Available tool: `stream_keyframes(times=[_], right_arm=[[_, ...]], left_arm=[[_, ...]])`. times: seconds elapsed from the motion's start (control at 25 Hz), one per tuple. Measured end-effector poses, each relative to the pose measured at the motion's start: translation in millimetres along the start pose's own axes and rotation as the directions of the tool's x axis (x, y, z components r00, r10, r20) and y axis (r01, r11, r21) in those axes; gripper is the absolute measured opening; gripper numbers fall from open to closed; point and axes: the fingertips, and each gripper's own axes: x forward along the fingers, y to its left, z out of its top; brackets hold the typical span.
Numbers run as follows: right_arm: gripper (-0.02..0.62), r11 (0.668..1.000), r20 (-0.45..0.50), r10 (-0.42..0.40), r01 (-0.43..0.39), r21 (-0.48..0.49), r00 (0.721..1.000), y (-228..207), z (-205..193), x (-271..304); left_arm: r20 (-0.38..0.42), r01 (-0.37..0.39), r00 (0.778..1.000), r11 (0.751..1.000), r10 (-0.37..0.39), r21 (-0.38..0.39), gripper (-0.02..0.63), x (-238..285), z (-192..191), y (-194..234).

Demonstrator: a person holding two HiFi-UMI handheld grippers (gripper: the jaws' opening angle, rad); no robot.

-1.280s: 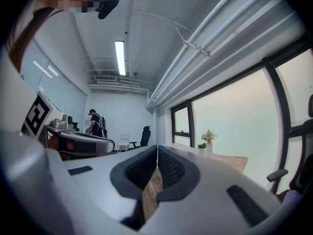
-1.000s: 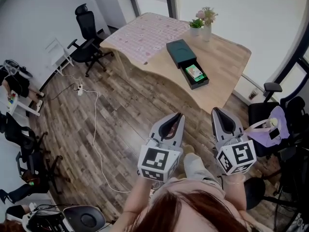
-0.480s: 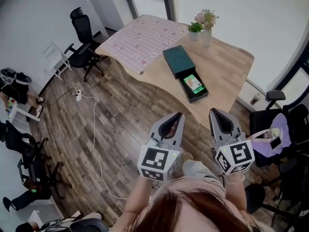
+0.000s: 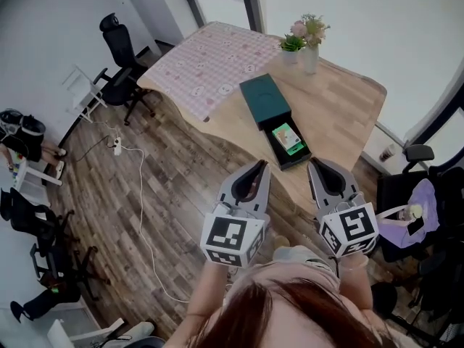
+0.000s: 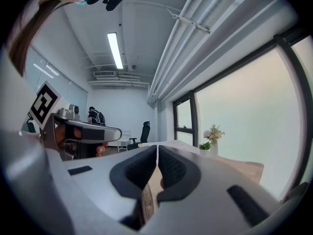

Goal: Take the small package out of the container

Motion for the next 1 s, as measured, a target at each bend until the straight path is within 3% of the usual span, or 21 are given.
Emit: stream_keyframes(times=[0.52, 1.0], right_arm=[[0.045, 0.996, -0.079, 0.083, -0.084, -0.010, 0.993, -23.0, -22.8, 70.5], [0.098, 0.998, -0.203, 0.060, -0.062, -0.004, 0.977, -39.5, -61.0, 129.0]], left_arm=[[-0.047, -0.055, 0.997, 0.998, 0.053, -0.029, 0.020, 48.1, -8.8, 35.7], [-0.053, 0.014, 0.999, 1.000, -0.015, -0.020, 0.020, 99.9, -2.6, 85.9]])
